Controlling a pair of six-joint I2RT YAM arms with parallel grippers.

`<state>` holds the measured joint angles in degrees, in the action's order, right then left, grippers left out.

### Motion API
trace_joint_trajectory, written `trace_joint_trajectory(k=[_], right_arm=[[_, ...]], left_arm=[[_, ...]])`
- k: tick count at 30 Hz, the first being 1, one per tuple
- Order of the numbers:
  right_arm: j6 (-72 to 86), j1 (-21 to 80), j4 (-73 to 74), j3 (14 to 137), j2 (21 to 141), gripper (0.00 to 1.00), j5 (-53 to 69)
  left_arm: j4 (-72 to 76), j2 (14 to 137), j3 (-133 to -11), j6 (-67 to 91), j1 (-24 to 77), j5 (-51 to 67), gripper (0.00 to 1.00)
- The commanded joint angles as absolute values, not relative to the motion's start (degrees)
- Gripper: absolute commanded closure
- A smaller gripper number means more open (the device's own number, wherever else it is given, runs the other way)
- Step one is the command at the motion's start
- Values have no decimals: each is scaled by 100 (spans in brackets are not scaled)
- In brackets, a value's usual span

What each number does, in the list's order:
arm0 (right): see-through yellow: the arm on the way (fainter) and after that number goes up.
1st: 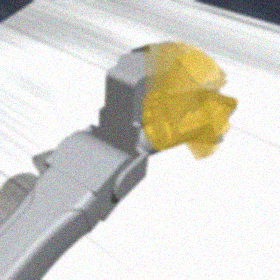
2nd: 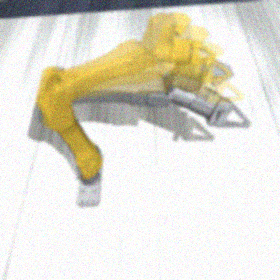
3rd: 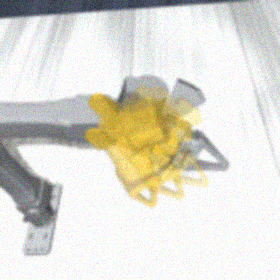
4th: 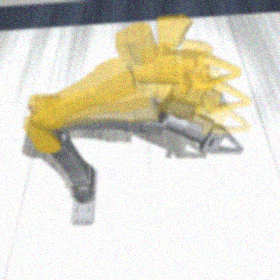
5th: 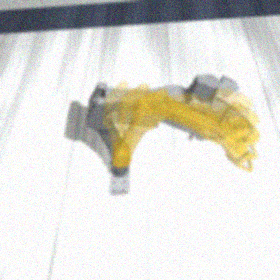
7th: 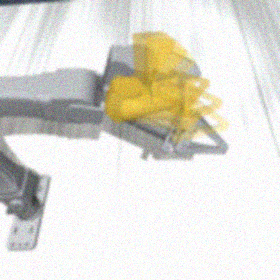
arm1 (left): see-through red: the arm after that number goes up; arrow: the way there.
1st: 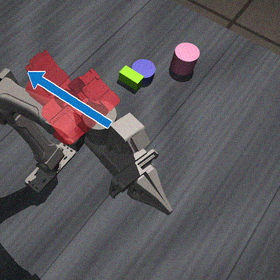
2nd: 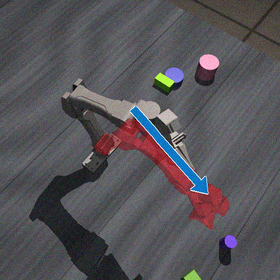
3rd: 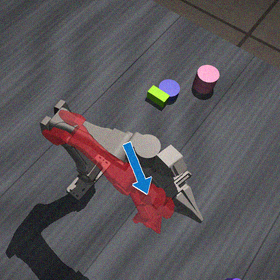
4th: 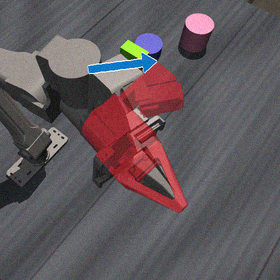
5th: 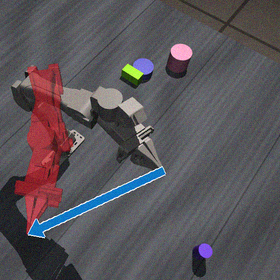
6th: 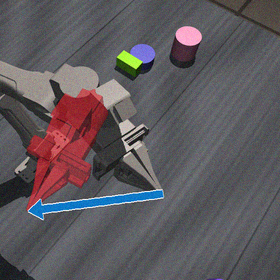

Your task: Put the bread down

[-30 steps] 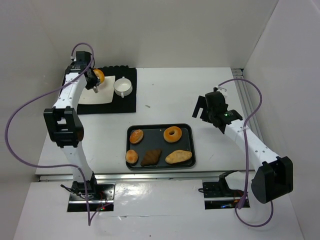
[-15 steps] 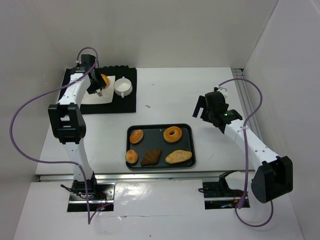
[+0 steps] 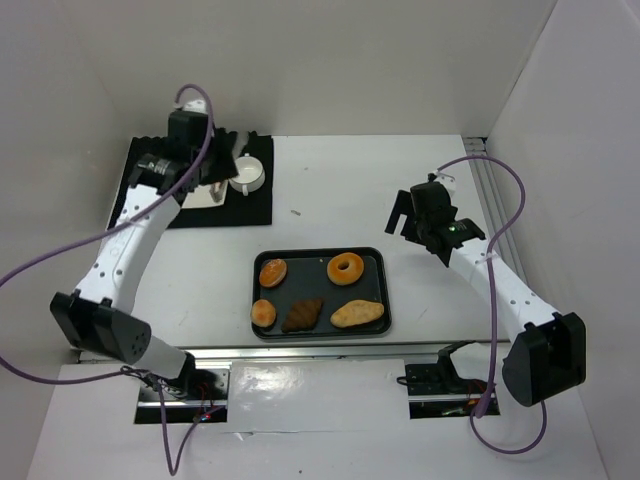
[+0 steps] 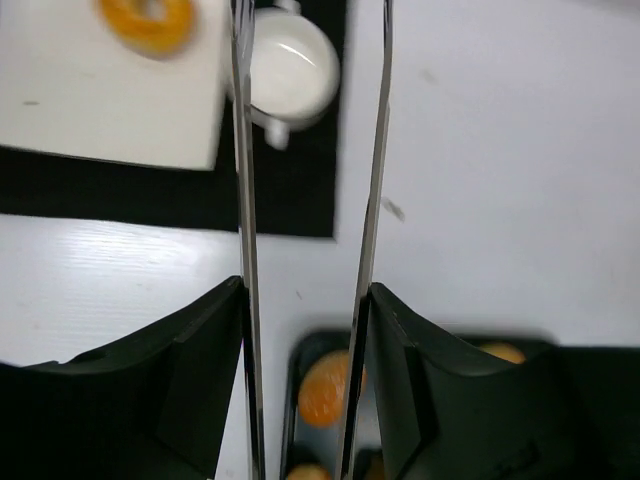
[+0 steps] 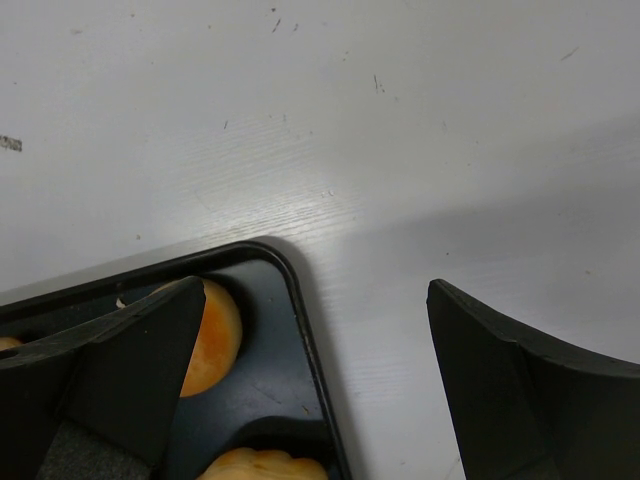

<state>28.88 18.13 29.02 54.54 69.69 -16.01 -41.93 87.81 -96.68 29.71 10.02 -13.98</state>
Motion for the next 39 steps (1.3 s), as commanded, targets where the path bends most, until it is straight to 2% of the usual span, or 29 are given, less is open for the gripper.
trace_joint_trajectory(k=[1,5,8,13,20,25,31,39], right_arm=[[2883,1837,2786,5678,6812,1,-1696],[2883,1837,2848,5678,6575,1,-1696],[2883,1837,2900,5678,6521,1,-1767],[2883,1837,2909,5616,6521,1,-1653],[2883,1837,2909,5669,6583,1,-1600],[2883,1837,2857,5669,6636,1,-1530],[2883,1837,2804,5669,6636,1,-1477],[2883,1837,2804,5669,6636,1,-1477]], left_arm=[[-4192,8281,-9151,2102,1747,-451,38],[-4868,7753,-8536,1863,2608,-149,38],[-5272,7366,-8017,1863,3417,-498,38],[-6002,7154,-7823,2635,4479,-527,38],[-6144,6917,-7445,2883,5386,-299,35],[-6609,6917,-7322,3155,5598,-484,34],[-6671,7031,-7067,3270,5713,-606,27],[-6416,7102,-6654,3270,5766,-334,27]])
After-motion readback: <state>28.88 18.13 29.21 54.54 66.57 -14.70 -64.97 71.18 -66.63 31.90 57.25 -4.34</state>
